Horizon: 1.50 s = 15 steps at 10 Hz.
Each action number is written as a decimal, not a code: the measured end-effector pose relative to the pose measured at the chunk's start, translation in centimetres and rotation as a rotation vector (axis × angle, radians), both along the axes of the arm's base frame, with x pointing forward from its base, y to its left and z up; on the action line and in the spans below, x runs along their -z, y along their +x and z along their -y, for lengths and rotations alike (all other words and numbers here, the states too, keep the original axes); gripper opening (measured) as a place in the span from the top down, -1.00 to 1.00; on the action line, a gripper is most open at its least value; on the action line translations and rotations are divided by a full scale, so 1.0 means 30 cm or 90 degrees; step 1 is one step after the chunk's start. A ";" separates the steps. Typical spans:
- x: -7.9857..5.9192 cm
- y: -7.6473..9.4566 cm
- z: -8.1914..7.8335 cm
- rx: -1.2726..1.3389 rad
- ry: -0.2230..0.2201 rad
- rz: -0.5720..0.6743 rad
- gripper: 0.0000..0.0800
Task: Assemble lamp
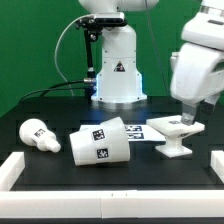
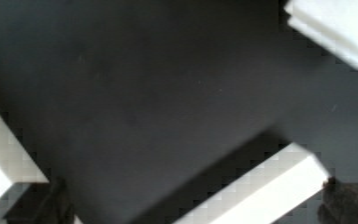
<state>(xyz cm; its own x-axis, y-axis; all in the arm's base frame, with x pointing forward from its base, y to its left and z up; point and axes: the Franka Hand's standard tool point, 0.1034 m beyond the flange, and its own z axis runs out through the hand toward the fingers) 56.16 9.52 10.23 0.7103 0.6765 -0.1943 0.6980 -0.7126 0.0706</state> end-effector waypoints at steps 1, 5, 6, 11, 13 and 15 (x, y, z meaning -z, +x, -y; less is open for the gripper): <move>0.009 -0.032 -0.017 0.174 -0.026 0.012 -0.75; 0.006 -0.022 -0.021 0.188 -0.026 0.010 -0.75; 0.006 -0.022 -0.021 0.188 -0.026 0.010 -0.75; 0.043 -0.065 -0.015 0.274 -0.073 -0.030 -0.75; 0.046 -0.075 -0.012 0.275 -0.080 -0.040 -0.75; 0.050 -0.121 -0.013 0.302 -0.114 -0.095 -0.75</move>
Offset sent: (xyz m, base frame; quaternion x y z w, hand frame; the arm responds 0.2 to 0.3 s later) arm 0.0000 0.0000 0.0000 0.0000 0.0000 0.0000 1.0000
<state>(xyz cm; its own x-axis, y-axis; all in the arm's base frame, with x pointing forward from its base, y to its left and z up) 52.54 9.91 8.72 0.8859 0.2347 -0.4001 0.3139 -0.9384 0.1446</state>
